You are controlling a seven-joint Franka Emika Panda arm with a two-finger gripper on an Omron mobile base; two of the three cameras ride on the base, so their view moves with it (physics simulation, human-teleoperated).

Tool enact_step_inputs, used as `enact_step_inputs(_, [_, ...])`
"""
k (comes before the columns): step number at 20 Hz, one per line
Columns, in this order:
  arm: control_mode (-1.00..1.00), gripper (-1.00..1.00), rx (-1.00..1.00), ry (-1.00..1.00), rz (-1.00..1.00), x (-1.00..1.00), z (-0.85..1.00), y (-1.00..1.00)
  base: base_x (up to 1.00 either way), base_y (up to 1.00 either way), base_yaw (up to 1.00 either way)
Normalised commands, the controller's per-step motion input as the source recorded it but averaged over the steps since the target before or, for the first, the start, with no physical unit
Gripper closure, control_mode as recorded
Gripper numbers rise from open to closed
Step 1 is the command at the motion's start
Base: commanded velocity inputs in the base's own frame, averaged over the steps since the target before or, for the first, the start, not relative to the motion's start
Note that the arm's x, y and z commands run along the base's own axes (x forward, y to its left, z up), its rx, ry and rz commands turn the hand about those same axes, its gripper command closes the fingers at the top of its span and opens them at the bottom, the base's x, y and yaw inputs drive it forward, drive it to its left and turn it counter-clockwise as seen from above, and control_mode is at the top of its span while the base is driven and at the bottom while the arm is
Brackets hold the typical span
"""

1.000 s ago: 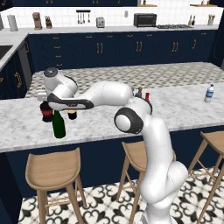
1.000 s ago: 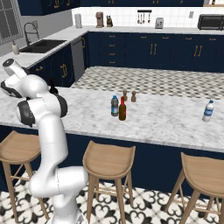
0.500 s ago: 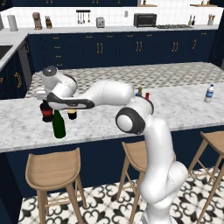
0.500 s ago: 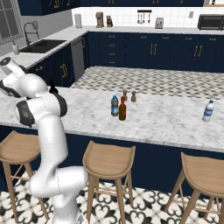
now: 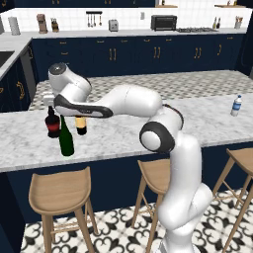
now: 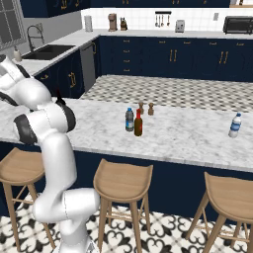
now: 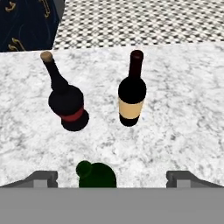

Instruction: Move the plastic bottles in the middle to the plastics group, and the glass bottles in the middle to the glass group.

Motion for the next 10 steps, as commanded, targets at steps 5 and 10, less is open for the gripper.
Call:
enact_step_inputs(5, [-1.0, -1.0, 0.03, -0.01, 0.0, -0.78, 0.03, -0.78, 0.0, 0.0, 0.0])
enact_step_inputs(10, [-1.0, -1.0, 0.08, 0.0, 0.0, -0.72, 0.16, -0.76, 0.0, 0.0, 0.0])
